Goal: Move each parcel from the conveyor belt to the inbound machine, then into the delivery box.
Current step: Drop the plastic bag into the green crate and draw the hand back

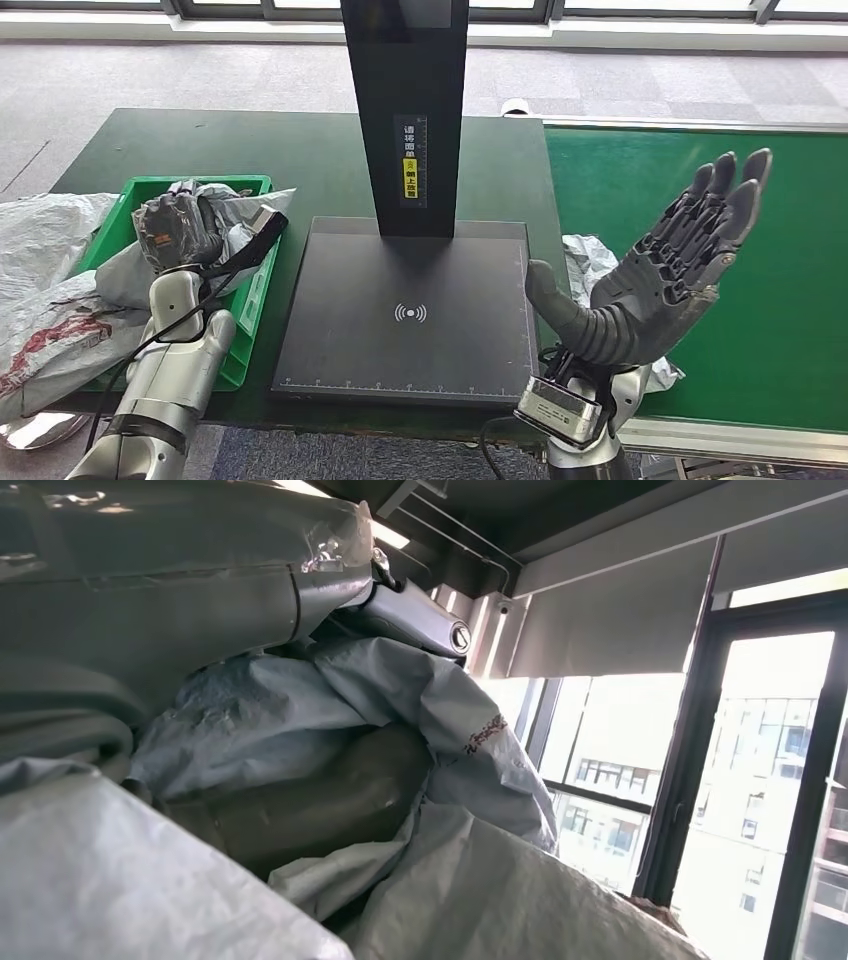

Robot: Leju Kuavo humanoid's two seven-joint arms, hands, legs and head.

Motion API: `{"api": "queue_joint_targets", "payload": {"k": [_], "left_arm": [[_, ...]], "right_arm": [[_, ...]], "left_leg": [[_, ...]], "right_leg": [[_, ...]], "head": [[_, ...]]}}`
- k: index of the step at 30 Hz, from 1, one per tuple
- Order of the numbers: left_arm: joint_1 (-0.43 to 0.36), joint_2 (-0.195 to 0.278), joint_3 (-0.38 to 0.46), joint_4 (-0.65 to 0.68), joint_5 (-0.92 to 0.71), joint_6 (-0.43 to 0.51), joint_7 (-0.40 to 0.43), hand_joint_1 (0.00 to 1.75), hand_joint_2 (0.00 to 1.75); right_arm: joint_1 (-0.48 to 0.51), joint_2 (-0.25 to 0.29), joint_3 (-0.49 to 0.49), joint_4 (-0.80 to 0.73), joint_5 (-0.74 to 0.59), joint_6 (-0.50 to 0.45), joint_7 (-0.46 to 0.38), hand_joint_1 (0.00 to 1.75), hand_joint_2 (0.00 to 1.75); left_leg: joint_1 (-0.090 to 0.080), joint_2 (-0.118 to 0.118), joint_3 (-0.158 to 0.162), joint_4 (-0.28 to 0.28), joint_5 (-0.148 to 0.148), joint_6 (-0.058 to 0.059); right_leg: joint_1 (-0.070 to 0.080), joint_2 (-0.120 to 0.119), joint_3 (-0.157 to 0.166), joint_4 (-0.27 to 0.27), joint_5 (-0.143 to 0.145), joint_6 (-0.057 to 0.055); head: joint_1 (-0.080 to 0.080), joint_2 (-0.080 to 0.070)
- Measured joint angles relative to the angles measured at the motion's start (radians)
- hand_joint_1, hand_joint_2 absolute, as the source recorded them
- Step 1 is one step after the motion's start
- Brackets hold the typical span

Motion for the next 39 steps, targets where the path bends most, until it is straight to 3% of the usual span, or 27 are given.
{"api": "queue_joint_targets", "payload": {"k": [1,7,24,28,31,35,39], "left_arm": [[0.0,0.001,0.0,0.001,0.0,0.0,0.006,0.0,1.75],[0.0,0.013,0.001,-0.022,0.0,0.001,0.08,0.0,1.75],[0.0,0.022,0.002,-0.048,0.0,0.002,0.086,0.0,1.75],[0.001,0.022,0.002,-0.048,0.0,0.002,0.083,0.0,0.0],[0.018,-0.002,0.042,-0.098,0.02,0.002,-0.017,0.0,0.0],[0.036,-0.112,0.277,-0.261,0.088,0.004,-0.394,0.0,0.0],[0.032,-0.204,0.484,-0.348,0.129,0.005,-0.592,0.0,0.0]], "right_arm": [[0.0,0.0,0.0,0.0,0.0,0.0,0.0,0.0,1.75],[0.0,0.0,0.0,0.0,0.004,0.0,0.0,0.0,1.75],[0.001,0.0,0.0,0.0,0.006,0.0,0.0,0.0,1.75],[0.001,0.0,0.0,0.0,0.007,0.0,0.001,0.0,1.75],[0.003,-0.001,0.0,0.006,0.03,0.0,0.023,0.0,1.75],[0.029,-0.009,0.0,0.039,0.054,0.001,0.026,0.0,1.75],[0.035,-0.012,-0.001,0.064,0.075,-0.001,0.038,0.0,1.75]], "left_leg": [[0.0,0.0,0.0,0.0,0.0,0.0],[0.0,0.0,0.0,0.0,0.0,0.0],[0.0,0.0,0.0,0.0,0.0,0.0],[0.0,0.0,0.0,0.0,0.0,0.0],[0.0,0.0,0.0,0.0,0.0,0.0],[0.0,0.0,-0.001,0.0,0.0,0.0],[0.0,0.002,-0.001,0.0,-0.001,0.001]], "right_leg": [[0.0,0.0,0.0,0.0,0.0,0.0],[0.0,0.0,0.0,0.0,0.0,0.0],[0.0,0.0,0.0,0.0,0.0,0.0],[0.0,0.0,0.0,0.0,0.0,0.0],[0.0,0.0,0.0,0.0,0.0,0.0],[-0.001,0.0,-0.001,0.0,0.0,0.0],[0.0,0.002,-0.002,0.0,0.0,0.0]], "head": [[0.0,0.0],[0.0,0.0],[0.0,0.0],[0.0,0.0],[0.0,0.0],[0.0,0.0],[0.0,0.0]]}}
